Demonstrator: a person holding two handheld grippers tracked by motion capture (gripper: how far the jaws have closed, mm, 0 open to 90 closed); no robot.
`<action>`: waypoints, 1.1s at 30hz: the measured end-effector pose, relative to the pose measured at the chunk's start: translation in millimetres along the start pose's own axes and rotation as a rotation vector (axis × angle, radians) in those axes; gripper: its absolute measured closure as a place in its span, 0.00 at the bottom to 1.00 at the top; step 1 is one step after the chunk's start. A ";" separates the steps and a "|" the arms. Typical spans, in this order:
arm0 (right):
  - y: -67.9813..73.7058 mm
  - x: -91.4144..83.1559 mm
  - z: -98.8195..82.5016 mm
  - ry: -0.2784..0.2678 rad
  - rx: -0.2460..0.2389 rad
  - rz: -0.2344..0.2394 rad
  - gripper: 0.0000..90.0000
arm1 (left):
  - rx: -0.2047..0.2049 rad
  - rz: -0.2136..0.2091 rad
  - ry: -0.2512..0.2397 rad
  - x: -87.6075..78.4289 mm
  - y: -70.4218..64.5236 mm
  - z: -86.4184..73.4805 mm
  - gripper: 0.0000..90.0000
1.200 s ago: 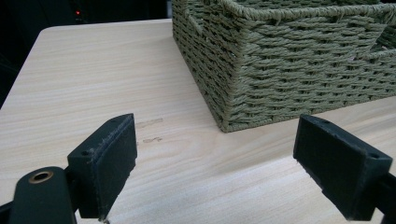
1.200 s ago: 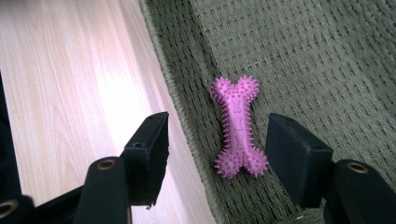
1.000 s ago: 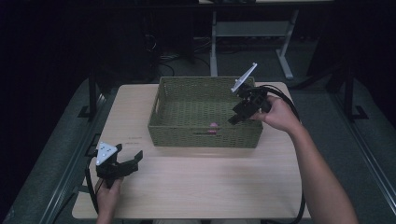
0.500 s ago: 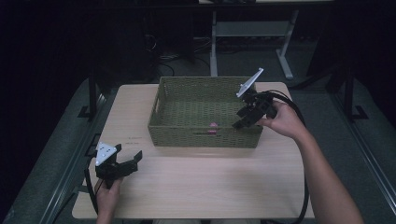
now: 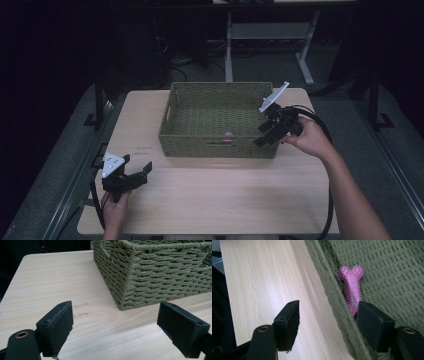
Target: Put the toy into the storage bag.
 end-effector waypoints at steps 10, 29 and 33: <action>6.6 -4.0 -19.2 -0.006 0.013 -0.005 0.36 | 0.002 0.000 0.002 -0.6 0.5 -0.2 0.14; 21.5 -1.6 -51.7 -0.008 0.025 -0.013 0.33 | 0.002 0.003 0.001 -0.5 -0.2 -0.3 0.14; 23.1 2.6 -60.4 -0.004 0.033 -0.005 0.32 | 0.002 0.004 0.002 -0.7 0.0 -0.4 0.14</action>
Point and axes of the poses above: each handheld gripper's, and its own axes: x roughly forward along the jaws, z roughly out of its top, y roughly to its left, the point moved 5 cm from there along x, roughly forward along the jaws, and after that the axes turned 8 degrees about -z, right-handed, at the moved point
